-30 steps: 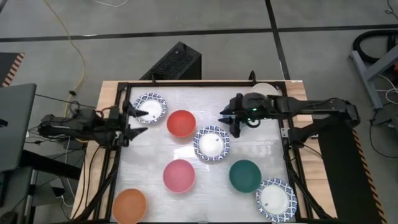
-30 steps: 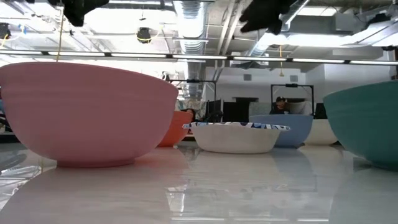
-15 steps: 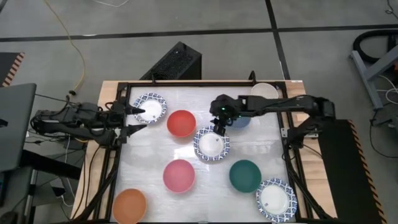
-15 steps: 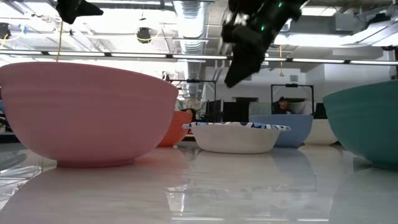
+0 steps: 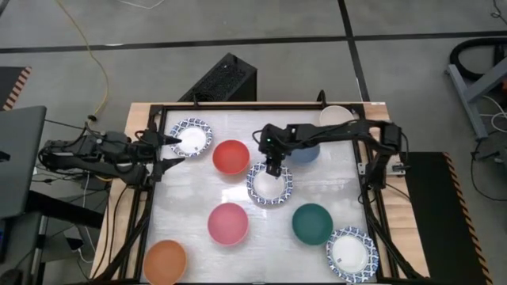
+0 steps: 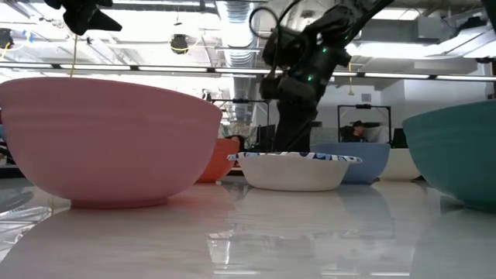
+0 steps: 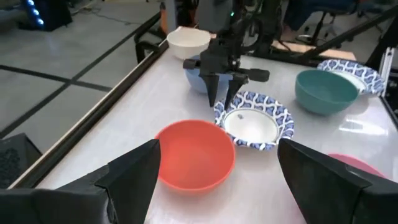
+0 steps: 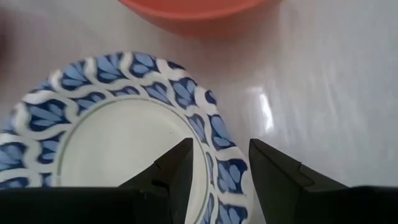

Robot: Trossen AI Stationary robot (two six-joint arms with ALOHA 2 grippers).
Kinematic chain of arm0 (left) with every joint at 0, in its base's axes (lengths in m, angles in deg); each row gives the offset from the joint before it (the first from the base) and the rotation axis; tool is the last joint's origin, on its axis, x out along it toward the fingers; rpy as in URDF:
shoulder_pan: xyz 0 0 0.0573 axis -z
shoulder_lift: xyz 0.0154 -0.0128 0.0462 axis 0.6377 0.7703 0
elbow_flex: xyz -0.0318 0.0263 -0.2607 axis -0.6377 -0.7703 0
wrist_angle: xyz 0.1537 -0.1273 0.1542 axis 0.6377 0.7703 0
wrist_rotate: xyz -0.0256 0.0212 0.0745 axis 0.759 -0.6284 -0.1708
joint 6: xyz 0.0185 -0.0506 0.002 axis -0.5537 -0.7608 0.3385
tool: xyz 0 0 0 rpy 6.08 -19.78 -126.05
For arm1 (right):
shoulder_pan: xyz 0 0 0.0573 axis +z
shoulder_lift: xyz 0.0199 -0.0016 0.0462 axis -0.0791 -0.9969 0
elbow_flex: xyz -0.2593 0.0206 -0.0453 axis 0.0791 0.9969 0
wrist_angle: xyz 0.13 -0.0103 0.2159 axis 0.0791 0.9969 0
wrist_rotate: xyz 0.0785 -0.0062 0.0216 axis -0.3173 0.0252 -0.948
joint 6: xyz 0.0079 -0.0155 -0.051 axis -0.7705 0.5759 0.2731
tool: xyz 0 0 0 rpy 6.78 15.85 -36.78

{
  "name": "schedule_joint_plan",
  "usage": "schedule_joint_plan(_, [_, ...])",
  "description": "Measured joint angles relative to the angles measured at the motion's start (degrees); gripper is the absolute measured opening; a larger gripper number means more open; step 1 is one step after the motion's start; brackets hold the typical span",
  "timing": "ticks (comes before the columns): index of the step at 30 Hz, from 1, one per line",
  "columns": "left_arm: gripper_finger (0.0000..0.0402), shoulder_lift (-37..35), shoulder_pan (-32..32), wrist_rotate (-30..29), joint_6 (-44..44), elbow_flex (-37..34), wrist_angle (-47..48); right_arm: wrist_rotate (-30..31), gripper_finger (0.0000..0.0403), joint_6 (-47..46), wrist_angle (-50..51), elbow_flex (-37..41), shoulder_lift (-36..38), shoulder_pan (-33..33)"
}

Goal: Nest bowls inside each other
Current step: Stack the middle white pattern bowl on top of the top white pattern bowl

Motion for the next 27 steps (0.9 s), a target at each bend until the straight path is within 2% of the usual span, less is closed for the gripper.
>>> schedule_joint_plan(11, [0.0314,0.0,0.0,0.02,-0.09,-0.02,0.61,-1.02,0.0168,2.08,7.63,-7.35,-7.67,-0.28])
schedule_joint_plan(14, [0.0314,0.0,-0.01,0.02,-0.11,-0.02,0.84,-0.85,0.0138,2.8,9.56,-8.09,-8.53,-0.14])
schedule_joint_plan(20, [0.0314,0.0,-0.02,-0.07,0.28,-0.04,0.92,-0.93,0.0019,2.38,9.97,-8.28,-7.61,0.38])
schedule_joint_plan(27, [0.0314,0.0,-0.02,-0.4,-0.04,-0.04,1.74,-0.94,0.0007,1.69,16.47,-11.63,-6.5,1.89])
